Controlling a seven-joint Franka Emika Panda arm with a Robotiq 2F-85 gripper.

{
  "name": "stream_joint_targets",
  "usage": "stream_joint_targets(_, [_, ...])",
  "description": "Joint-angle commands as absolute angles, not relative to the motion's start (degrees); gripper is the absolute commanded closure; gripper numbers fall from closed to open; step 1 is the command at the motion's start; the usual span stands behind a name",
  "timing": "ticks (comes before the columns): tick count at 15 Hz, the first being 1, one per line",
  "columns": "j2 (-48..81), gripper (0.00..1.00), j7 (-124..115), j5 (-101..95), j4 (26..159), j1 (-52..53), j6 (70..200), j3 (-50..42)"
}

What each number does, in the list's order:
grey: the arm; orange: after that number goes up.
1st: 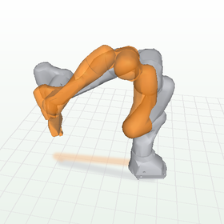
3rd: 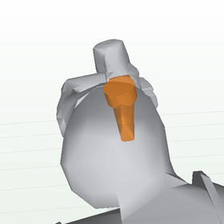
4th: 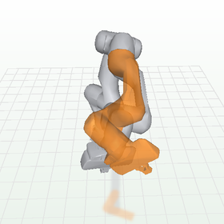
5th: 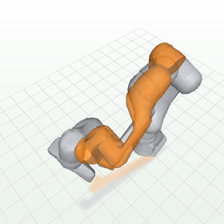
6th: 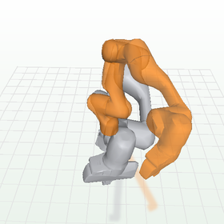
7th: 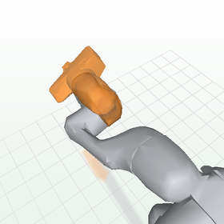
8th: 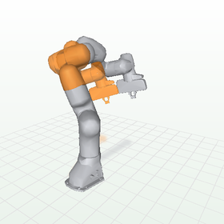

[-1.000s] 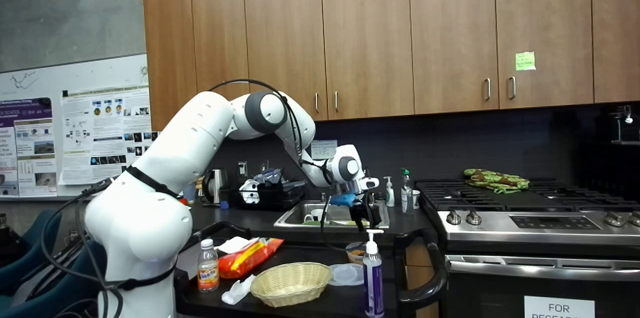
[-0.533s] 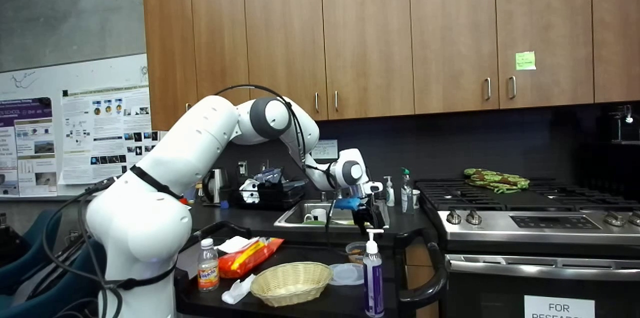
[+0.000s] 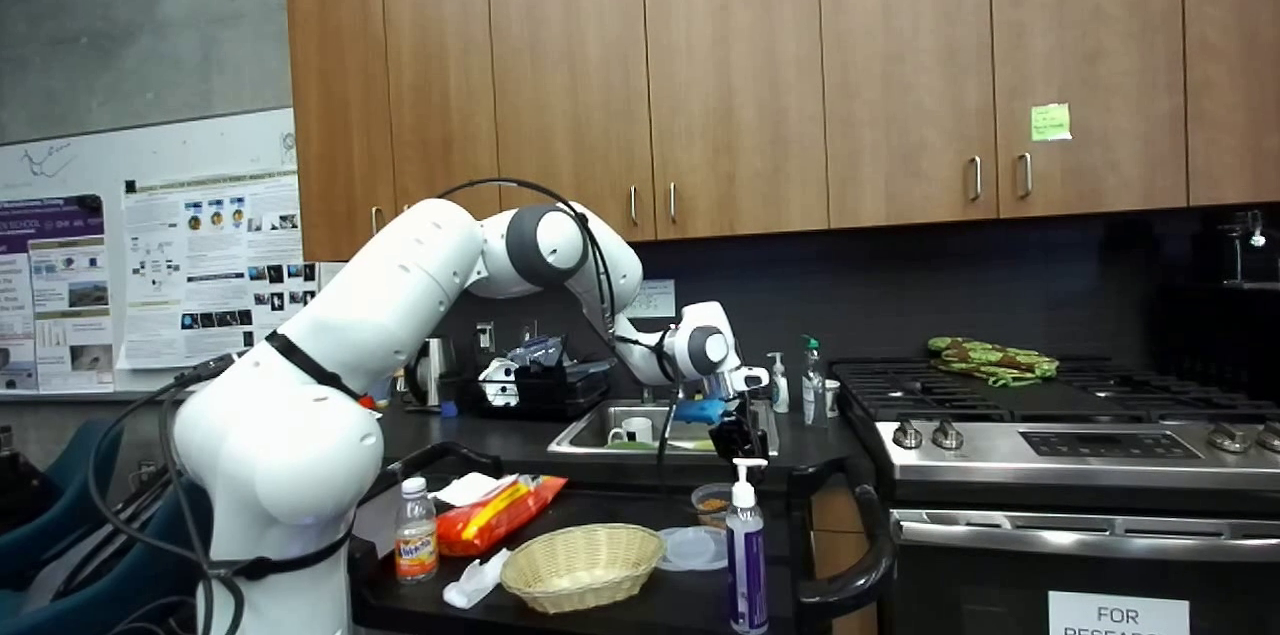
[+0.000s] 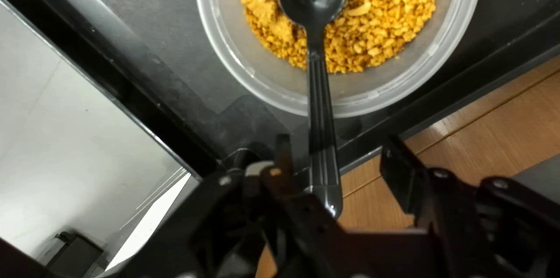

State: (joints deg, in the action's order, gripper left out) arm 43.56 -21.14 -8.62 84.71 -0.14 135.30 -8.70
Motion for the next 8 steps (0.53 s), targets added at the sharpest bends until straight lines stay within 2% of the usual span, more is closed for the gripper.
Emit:
stream_joint_targets(1, [44.59, 0.72, -19.07, -6.72, 82.66, -0.77, 134.61, -8.33])
stream_joint_targets(3, [44.81, 0.83, -19.04, -6.71, 82.33, -0.85, 134.67, -8.37])
stream_joint_targets(8, [44.91, 0.96, -19.23, -6.63, 82.1, -1.15, 134.71, -8.5])
